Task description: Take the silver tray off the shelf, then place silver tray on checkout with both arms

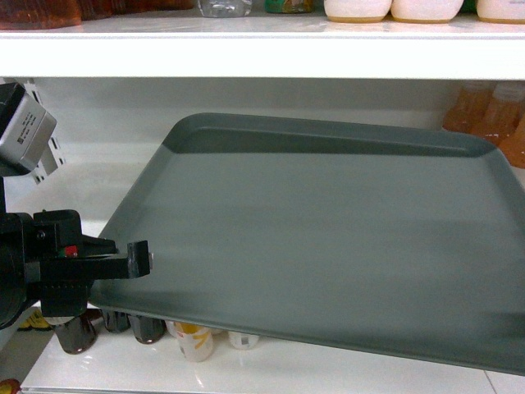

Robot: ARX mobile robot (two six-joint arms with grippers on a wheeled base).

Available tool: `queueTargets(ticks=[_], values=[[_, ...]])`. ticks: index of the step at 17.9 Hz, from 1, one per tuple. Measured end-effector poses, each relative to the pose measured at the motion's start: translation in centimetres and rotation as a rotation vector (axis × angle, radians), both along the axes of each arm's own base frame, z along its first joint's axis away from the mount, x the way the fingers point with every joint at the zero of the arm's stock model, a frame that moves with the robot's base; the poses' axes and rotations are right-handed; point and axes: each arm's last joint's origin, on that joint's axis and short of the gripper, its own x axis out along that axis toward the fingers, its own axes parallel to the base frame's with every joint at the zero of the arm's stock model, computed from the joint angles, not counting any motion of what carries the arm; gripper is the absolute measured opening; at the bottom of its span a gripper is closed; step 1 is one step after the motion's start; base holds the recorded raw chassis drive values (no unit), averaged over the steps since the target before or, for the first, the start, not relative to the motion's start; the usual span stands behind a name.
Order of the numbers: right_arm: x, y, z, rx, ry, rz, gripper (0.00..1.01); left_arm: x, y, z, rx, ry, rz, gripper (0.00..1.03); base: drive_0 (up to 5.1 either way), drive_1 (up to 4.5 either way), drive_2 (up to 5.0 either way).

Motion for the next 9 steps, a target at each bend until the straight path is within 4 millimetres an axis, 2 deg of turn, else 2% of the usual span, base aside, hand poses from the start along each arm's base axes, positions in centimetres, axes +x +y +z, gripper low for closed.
queueTargets(ticks=[2,9], values=[[0.0,0.0,0.01,0.0,-0.001,0.0,0.03,0.0,0.0,0.0,0.0,0.0,0.0,0.02,0.0,-1.22,1.3],[0.01,0.0,0.01,0.001,-0.001,0.0,0.03,0.01,0.0,-0.01,0.0,0.0,0.0,0.02,0.0,-4.18,4.1]])
